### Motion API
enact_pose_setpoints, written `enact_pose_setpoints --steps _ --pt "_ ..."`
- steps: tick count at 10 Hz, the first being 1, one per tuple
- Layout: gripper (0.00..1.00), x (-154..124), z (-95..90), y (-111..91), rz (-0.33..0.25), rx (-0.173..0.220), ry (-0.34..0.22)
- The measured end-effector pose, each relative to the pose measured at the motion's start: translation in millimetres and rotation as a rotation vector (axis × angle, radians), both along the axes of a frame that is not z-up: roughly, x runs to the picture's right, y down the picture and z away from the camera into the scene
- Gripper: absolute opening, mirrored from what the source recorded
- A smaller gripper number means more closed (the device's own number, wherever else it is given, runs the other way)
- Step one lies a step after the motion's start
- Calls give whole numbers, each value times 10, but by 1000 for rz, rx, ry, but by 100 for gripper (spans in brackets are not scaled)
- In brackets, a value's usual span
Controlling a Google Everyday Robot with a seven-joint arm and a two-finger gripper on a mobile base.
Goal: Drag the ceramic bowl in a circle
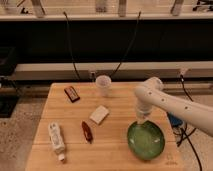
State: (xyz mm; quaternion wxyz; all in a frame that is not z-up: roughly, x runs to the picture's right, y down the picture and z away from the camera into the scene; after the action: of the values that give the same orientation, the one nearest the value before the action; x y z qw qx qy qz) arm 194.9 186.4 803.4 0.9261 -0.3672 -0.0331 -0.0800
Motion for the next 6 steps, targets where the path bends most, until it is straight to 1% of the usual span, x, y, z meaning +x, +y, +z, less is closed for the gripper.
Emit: enact_pose_setpoints --steps 6 --pt "0 -145 -4 -60 -32 -9 -19"
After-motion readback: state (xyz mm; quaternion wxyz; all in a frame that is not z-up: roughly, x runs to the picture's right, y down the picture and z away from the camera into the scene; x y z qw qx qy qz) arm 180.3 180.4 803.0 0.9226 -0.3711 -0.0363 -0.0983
